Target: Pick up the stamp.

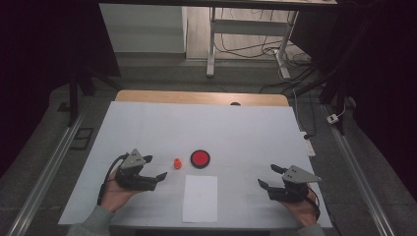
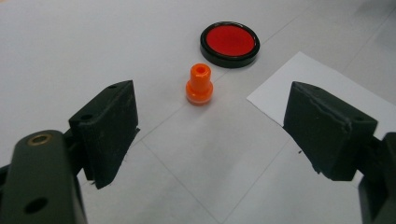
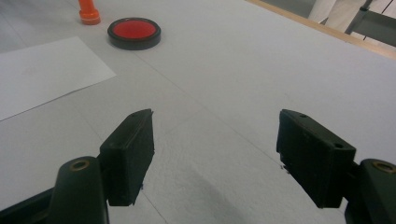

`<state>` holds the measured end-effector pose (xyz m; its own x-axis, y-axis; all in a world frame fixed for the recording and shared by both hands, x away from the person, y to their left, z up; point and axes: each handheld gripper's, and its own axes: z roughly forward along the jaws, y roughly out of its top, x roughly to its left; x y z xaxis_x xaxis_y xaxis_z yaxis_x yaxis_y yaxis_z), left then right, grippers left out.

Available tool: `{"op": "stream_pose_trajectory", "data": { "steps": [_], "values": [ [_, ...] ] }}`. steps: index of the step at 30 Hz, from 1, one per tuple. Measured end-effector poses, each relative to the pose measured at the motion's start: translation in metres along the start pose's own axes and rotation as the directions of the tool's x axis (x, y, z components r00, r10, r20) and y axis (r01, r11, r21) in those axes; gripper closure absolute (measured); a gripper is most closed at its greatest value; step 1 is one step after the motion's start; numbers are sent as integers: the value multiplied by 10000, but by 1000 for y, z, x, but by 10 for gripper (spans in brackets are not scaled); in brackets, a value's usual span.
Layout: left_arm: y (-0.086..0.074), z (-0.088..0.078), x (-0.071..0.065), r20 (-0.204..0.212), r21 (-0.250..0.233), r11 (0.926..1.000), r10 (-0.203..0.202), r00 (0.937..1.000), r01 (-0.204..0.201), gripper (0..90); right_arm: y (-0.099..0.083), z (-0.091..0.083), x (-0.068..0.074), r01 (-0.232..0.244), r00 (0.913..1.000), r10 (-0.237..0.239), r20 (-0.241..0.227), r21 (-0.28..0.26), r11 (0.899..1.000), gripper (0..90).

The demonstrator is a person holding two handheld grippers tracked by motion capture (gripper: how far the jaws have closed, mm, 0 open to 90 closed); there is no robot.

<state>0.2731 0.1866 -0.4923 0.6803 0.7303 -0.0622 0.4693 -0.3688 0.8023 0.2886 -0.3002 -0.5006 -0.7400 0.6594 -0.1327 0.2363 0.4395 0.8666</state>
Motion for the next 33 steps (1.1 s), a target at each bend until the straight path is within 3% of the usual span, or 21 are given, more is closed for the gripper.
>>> {"op": "stream_pose_trajectory", "data": {
  "steps": [9, 33],
  "values": [
    [10, 15, -2, 135, 164, 9997, 161, 9998, -163, 191, 0, 2, 1, 44, 10000, -43, -8, 117, 9999, 274],
    [20, 54, 5, -142, 769, 9963, 392, 9991, -380, 225, 0, 3, 2, -25, 10000, 24, 51, 183, 9998, 282]
  ]
}}
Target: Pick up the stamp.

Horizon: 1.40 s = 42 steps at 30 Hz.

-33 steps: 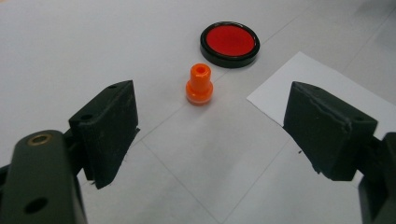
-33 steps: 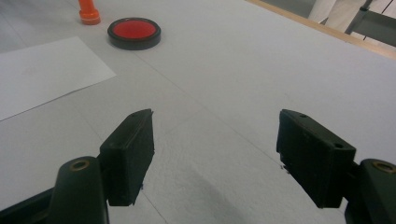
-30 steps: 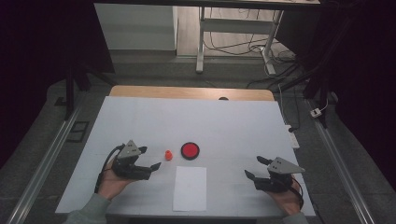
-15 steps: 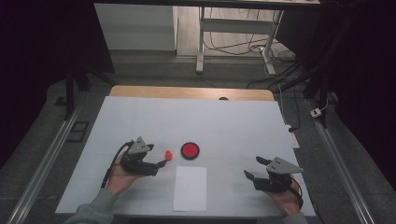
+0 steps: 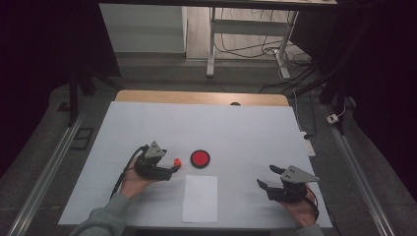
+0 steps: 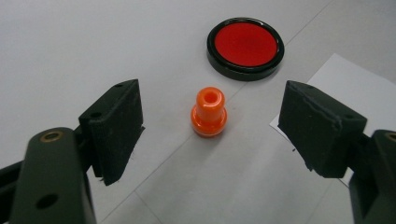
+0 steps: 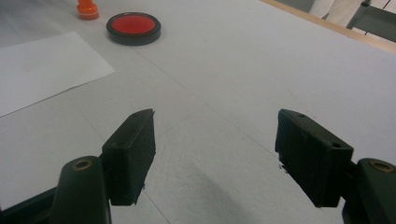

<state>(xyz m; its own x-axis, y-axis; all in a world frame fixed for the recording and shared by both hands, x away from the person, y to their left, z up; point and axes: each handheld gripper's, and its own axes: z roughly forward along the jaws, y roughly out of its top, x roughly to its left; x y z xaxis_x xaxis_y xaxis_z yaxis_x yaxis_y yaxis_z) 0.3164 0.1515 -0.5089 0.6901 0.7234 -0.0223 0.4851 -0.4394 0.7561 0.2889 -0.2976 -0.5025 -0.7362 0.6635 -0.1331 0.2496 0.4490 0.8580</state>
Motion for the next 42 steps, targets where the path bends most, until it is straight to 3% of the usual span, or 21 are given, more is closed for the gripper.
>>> {"op": "stream_pose_trajectory", "data": {
  "steps": [8, 18, 42],
  "values": [
    [2, 12, 2, -127, 131, 9999, 9, 9999, -7, 265, 0, 0, 0, 0, 10000, 0, 7, 42, 10000, 283],
    [1, 23, 0, -152, 203, 9993, 317, 9994, -314, 351, 0, -1, 0, -3, 10000, 3, 50, 57, 10000, 284],
    [-2, 32, -1, -43, 398, 9972, 641, 9979, -639, 645, -1, 0, -1, 8, 10000, -9, 82, 118, 9999, 286]
  ]
}}
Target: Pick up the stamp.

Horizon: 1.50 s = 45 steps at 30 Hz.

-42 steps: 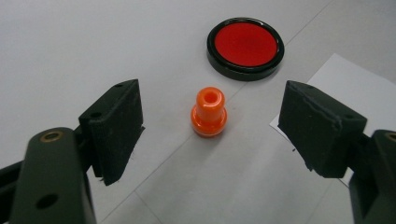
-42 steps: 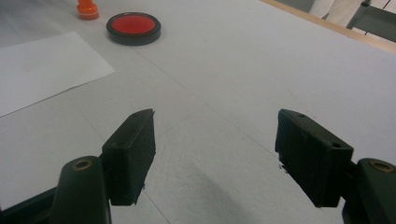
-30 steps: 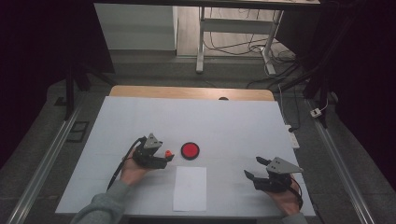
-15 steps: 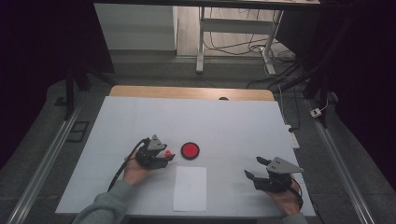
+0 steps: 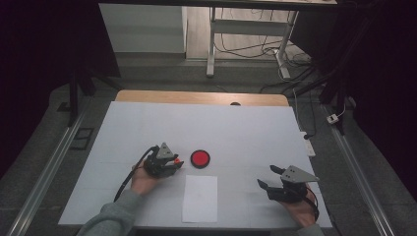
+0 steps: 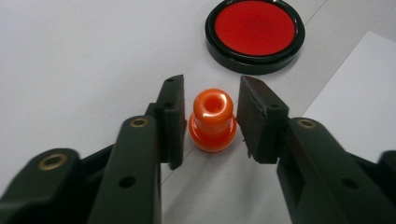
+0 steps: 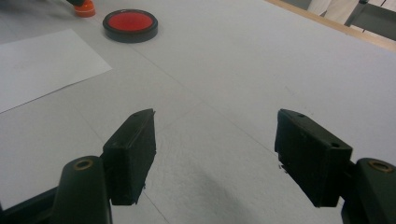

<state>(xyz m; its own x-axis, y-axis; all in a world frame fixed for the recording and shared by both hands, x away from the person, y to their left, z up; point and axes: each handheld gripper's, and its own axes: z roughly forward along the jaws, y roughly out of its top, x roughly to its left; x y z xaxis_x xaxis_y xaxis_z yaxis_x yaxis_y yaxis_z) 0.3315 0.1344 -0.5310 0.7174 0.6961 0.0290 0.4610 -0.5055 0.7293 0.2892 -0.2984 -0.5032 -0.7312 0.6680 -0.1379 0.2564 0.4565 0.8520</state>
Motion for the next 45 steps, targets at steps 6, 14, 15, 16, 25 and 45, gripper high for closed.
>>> {"op": "stream_pose_trajectory", "data": {
  "steps": [6, 14, 15, 16, 25, 45],
  "values": [
    [0, -1, 0, 76, -16, 10000, 41, 10000, -41, 714, 0, 0, 0, 8, 10000, -8, 4, -4, 10000, 286],
    [1, -4, -1, -30, -186, 9997, 145, 9999, -146, 722, 0, 0, 0, 3, 10000, -3, 58, -19, 10000, 286],
    [1, -4, -1, -46, -219, 9997, 137, 9999, -138, 722, 0, 0, 0, 4, 10000, -4, 56, -20, 10000, 286],
    [1, -5, 0, 0, -265, 9996, 105, 9999, -105, 723, 0, 0, 0, 4, 10000, -3, 62, -21, 10000, 286],
    [3, -12, 3, 192, -522, 9986, -117, 9997, 127, 724, 0, -1, 0, -29, 10000, 29, 74, -77, 10000, 288],
    [8, -36, 5, 989, -1215, 9906, -506, 9938, 625, 724, 0, -2, -1, -43, 9999, 46, 140, -253, 9997, 286]
  ]
}}
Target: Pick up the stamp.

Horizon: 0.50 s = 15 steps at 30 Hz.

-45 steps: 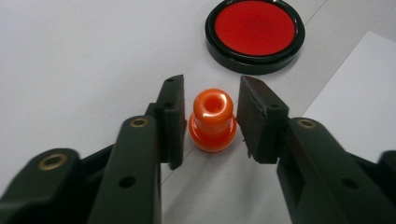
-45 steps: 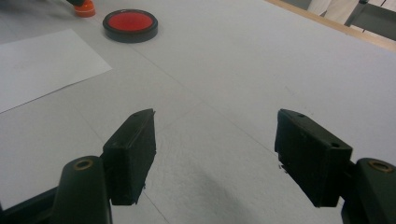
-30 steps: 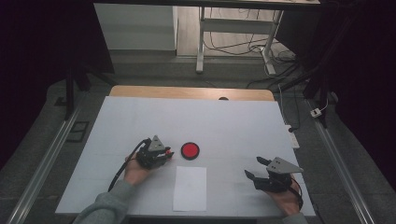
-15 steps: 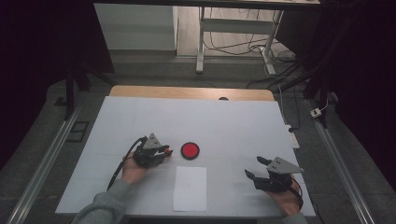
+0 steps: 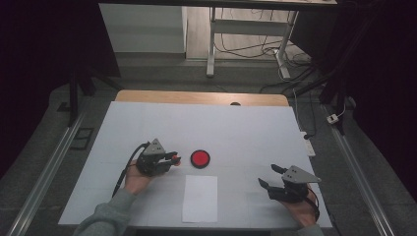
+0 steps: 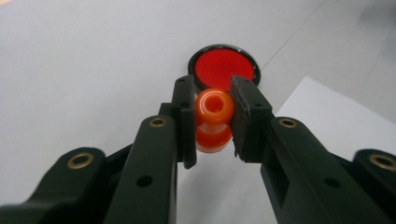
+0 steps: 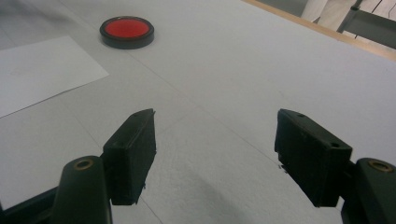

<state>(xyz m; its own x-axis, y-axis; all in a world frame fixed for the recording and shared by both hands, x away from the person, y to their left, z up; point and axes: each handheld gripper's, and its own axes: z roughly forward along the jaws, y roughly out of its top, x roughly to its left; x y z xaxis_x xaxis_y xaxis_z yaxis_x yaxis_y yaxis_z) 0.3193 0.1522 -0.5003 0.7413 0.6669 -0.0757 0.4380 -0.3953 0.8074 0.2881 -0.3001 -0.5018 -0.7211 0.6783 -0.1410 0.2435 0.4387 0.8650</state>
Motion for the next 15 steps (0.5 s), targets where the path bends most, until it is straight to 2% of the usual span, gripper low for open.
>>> {"op": "stream_pose_trajectory", "data": {
  "steps": [15],
  "values": [
    [12, -16, -9, 638, -595, 9982, 51, 9979, -13, 724, -1, 1, 0, 67, 10000, -67, 56, 58, 10000, 284]
  ]
}}
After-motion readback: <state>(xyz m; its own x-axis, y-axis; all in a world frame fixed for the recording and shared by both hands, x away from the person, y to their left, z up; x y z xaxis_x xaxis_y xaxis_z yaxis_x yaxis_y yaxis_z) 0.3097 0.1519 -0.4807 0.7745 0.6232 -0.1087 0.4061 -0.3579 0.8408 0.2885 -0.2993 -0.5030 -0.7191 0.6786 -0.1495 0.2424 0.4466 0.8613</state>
